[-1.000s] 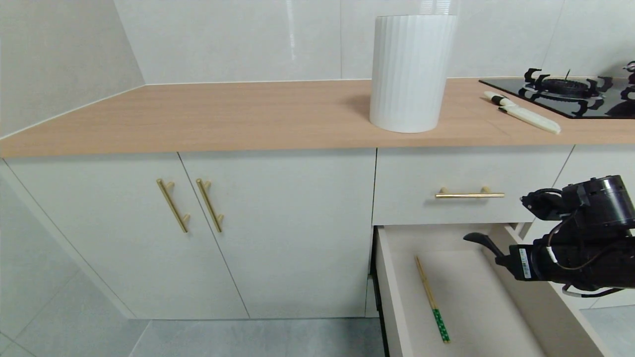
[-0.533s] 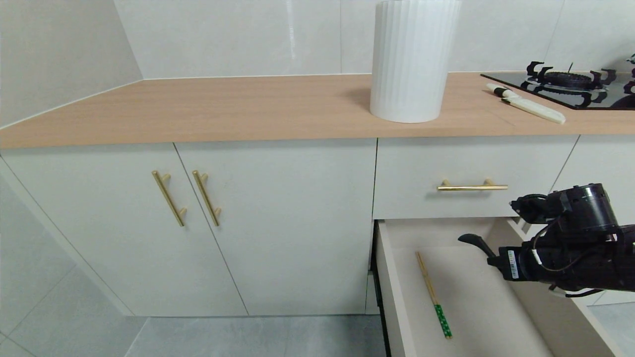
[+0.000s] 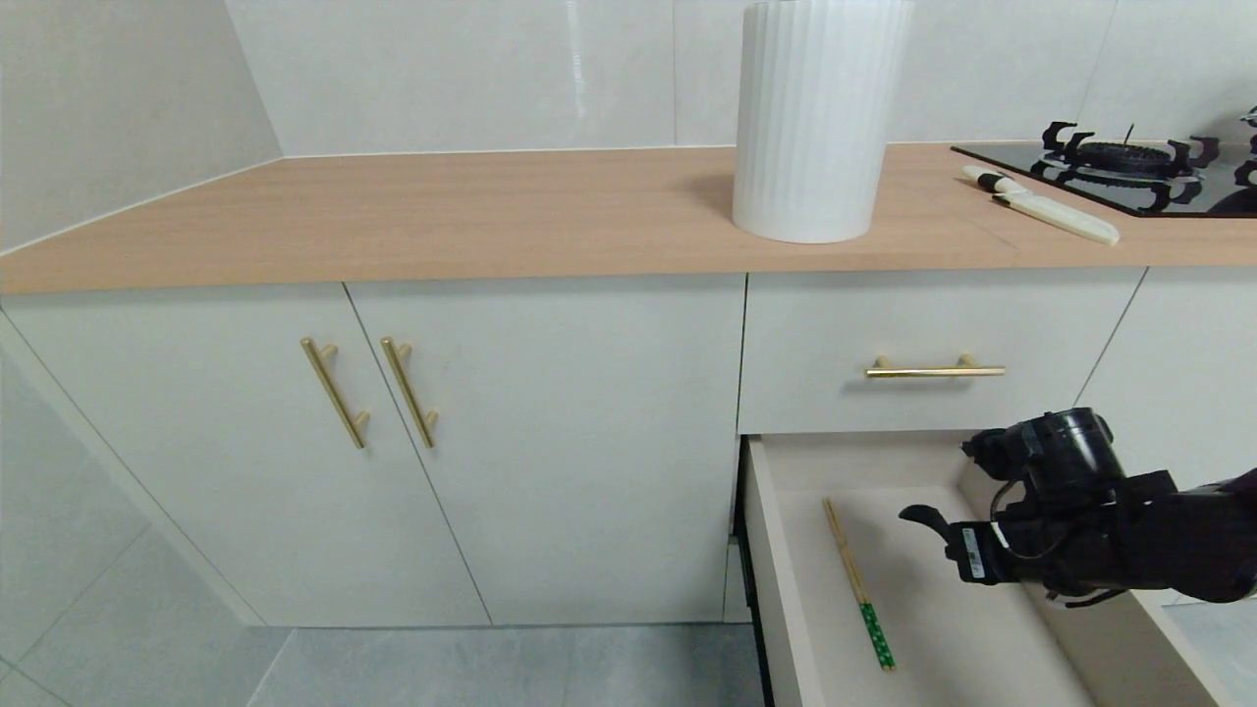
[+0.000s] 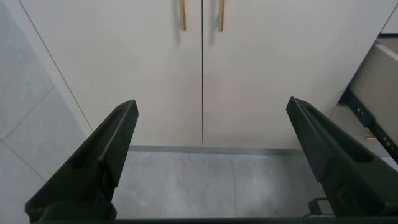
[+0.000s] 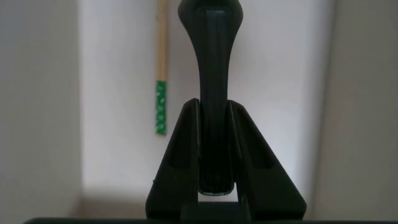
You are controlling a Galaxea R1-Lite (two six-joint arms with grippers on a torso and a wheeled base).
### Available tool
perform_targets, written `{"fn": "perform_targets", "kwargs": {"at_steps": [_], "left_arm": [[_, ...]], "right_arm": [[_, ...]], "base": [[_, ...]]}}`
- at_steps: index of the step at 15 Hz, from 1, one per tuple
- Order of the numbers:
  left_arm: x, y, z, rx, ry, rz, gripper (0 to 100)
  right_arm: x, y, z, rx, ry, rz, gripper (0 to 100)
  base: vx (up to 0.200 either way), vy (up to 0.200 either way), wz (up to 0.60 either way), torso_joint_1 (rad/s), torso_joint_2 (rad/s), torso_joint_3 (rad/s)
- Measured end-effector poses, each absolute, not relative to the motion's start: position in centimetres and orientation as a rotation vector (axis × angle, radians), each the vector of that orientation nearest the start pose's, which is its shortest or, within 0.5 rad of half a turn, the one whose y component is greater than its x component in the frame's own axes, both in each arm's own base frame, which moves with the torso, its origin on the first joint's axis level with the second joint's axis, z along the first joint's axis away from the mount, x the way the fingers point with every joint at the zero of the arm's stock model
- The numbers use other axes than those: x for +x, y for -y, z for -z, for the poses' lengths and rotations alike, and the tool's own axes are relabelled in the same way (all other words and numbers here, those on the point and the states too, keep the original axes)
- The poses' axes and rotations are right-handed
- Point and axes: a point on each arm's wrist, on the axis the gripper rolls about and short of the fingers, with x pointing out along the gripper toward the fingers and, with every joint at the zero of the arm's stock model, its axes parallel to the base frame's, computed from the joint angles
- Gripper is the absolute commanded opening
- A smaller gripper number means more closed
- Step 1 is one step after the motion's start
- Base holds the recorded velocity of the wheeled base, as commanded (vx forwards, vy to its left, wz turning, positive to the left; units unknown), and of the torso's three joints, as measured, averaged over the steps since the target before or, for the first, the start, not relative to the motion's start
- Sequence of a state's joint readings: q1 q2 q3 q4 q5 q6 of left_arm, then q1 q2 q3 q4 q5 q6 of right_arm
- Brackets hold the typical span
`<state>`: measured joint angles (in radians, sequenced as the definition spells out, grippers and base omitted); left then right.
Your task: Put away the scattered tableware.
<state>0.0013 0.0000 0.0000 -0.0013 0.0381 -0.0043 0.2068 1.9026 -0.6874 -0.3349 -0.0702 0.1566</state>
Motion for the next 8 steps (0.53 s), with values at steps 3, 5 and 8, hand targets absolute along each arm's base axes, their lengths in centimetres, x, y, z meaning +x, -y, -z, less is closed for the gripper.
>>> {"fn": "perform_targets", "kwargs": {"at_steps": [3,5,8], "left_arm": [[-2.3,-0.1,-7.6,-0.004,0.001,-0.039,100],[-2.3,-0.1,-7.6,-0.004,0.001,-0.039,100],[-2.3,-0.1,-7.6,-0.004,0.001,-0.039,100]], "right_arm": [[30.4,-6.1,-3.2,-0.003,-0.900,-0.004,0],[31.2,-6.1,-0.8,-0.030,-0.906,0.050,0],[31.3,-6.1,1.5,-0.043,-0.951,0.062,0]], "base": [[0.000,0.000,0.00,0.000,0.00,0.000],[0.000,0.000,0.00,0.000,0.00,0.000],[0.000,0.000,0.00,0.000,0.00,0.000]]}}
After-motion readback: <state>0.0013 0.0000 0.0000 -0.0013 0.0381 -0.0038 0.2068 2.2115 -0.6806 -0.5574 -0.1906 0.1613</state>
